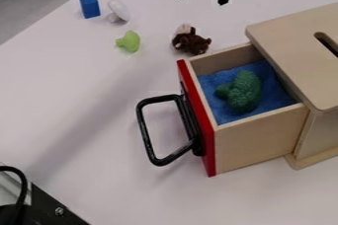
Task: Move the toy monkey in front of the drawer
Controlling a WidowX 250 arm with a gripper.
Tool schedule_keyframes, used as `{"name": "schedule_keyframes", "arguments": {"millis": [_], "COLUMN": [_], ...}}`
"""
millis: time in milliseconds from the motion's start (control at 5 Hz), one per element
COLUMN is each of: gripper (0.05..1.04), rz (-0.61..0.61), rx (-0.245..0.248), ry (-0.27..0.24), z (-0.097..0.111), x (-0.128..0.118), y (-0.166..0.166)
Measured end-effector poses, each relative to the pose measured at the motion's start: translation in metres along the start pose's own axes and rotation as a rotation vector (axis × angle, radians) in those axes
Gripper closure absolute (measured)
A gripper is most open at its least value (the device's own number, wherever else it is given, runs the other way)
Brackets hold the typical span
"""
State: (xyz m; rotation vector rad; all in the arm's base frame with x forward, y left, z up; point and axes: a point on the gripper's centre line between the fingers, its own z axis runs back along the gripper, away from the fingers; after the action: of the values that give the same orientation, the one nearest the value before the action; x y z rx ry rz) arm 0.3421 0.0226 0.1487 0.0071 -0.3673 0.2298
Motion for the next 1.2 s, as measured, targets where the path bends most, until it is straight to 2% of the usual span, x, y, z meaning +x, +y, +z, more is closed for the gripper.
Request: {"name": "schedule_keyframes", "arguments": {"millis": [200, 400, 600, 800, 1000, 1200], "gripper": [0.086, 0.086, 0.086, 0.086, 0.086, 0.086], "rz": [0.029, 0.046, 0.055, 0.054, 0.073, 0.093], "rx": [0.038, 0.057, 0.093, 0.151, 0.188, 0.170], "ry": [0.035, 0.047, 0.086, 0.082, 0.106, 0.143], "z": [-0.022, -0.043, -0.067, -0.074, -0.081, -0.099], "x": [0.017, 0.027, 0.025, 0.031, 0.030, 0.027], "y": [0.009, 0.017, 0.028, 0.038, 0.042, 0.038]}}
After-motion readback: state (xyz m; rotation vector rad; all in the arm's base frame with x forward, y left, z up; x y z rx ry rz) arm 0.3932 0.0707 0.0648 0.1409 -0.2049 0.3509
